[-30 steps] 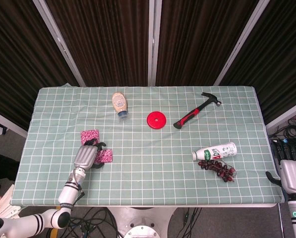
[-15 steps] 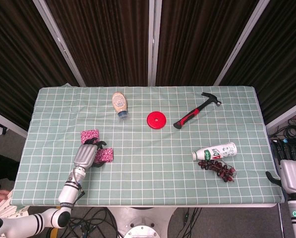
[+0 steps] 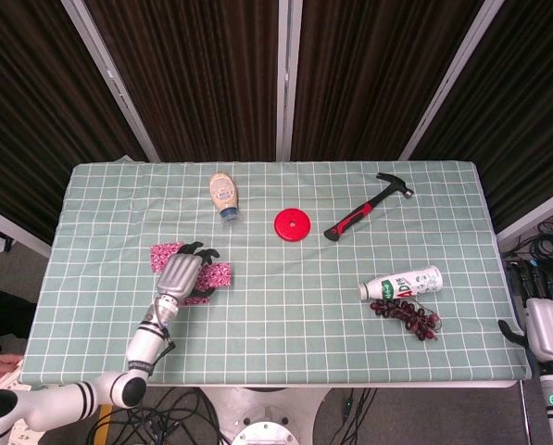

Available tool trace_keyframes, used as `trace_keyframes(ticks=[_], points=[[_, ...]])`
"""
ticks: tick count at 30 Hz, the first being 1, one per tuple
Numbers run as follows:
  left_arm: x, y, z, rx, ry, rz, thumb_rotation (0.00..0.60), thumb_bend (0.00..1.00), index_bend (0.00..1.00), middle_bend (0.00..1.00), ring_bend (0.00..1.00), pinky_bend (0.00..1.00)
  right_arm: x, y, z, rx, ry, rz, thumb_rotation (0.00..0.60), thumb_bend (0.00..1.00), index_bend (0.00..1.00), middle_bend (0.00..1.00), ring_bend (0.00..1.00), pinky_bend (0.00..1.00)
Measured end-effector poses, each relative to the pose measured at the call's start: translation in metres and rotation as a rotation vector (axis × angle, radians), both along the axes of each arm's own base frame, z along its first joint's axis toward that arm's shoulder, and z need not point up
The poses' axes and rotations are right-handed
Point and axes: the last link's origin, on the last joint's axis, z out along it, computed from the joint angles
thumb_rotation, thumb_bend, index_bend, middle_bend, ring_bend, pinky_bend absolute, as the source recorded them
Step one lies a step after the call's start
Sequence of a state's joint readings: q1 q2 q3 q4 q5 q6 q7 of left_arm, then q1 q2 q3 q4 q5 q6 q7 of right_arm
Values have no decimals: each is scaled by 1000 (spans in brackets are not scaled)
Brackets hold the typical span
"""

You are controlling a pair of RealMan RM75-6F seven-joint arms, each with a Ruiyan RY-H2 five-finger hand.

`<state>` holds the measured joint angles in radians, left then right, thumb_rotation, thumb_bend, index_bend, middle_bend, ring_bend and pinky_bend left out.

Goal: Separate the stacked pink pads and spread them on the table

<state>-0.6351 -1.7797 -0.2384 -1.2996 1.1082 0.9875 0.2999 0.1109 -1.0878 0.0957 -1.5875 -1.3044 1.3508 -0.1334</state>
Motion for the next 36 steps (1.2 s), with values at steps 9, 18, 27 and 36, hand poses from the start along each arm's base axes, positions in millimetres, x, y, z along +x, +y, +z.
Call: trace_keyframes(ticks=[9, 18, 27, 36], points=[[25, 18, -23, -18, 12, -24, 600, 231, 290, 443, 140, 178, -7, 1, 3, -7, -11, -17, 600, 148, 0, 0, 0, 0], [35, 23, -34, -23, -14, -39, 600, 192, 154, 134, 54, 158, -12, 0, 4, -9, -17, -27, 600, 147, 0, 0, 0, 0], [26, 25, -25, -28, -39, -23, 600, 142, 129, 98, 36, 147, -11, 0, 3, -6, -20, -22, 600, 147, 0, 0, 0, 0], [3, 23, 11, 47, 26, -27, 600, 144, 130, 117, 36, 147, -6, -3, 1, -3, -23, 1, 600, 147, 0, 0, 0, 0]])
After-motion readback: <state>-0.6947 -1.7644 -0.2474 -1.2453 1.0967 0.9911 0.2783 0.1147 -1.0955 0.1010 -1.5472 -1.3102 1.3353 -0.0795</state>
